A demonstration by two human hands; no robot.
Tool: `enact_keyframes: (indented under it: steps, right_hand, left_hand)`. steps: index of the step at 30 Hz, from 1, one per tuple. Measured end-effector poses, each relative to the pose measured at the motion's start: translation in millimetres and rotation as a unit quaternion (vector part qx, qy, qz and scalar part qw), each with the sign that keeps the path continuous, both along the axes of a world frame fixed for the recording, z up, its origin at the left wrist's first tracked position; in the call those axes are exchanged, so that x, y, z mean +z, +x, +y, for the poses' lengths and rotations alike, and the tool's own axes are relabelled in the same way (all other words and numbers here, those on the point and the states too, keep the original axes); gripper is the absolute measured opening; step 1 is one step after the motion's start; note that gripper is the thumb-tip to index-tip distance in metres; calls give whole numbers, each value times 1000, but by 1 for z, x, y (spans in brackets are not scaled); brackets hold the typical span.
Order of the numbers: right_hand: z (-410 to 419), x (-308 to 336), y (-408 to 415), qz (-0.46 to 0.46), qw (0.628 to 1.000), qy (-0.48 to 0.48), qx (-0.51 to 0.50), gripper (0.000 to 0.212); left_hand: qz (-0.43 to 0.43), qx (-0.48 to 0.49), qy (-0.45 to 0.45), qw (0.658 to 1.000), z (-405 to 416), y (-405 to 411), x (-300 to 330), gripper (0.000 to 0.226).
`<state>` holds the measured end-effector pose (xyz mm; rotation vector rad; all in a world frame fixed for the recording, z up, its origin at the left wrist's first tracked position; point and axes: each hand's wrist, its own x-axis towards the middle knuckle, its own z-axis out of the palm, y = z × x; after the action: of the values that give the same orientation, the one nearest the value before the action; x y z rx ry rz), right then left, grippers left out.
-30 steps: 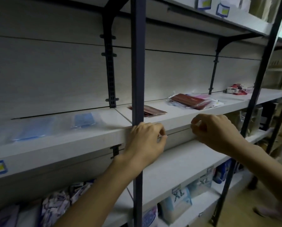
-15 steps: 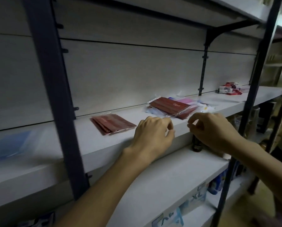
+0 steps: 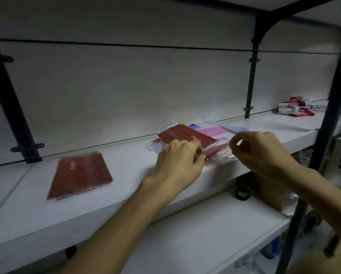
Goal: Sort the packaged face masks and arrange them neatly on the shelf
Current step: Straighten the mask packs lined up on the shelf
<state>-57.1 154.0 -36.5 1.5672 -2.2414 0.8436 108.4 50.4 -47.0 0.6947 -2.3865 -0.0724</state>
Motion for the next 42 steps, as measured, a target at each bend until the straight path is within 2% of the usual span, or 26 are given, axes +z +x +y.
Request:
enact_keyframes:
  steps: [14, 27, 36, 39, 42]
  right_hand:
    - [-14, -1, -184, -8, 995, 38, 88, 10]
    - [-93, -12, -268, -23, 994, 30, 102, 14]
    - [-137, -10, -320, -12, 994, 42, 104, 13]
    - [-155, -9, -327, -13, 991, 73, 113, 18]
    - [-169, -13, -333, -26, 986, 125, 111, 43]
  left_hand:
    - [46, 129, 0, 991, 15, -126, 0, 15]
    - [55, 164, -16, 985, -25, -206, 2, 14]
    - [28, 166, -50, 984, -43, -256, 4, 14]
    - [28, 178, -50, 982, -45, -268, 6, 12]
    - [17, 195, -48, 979, -44, -282, 6, 12]
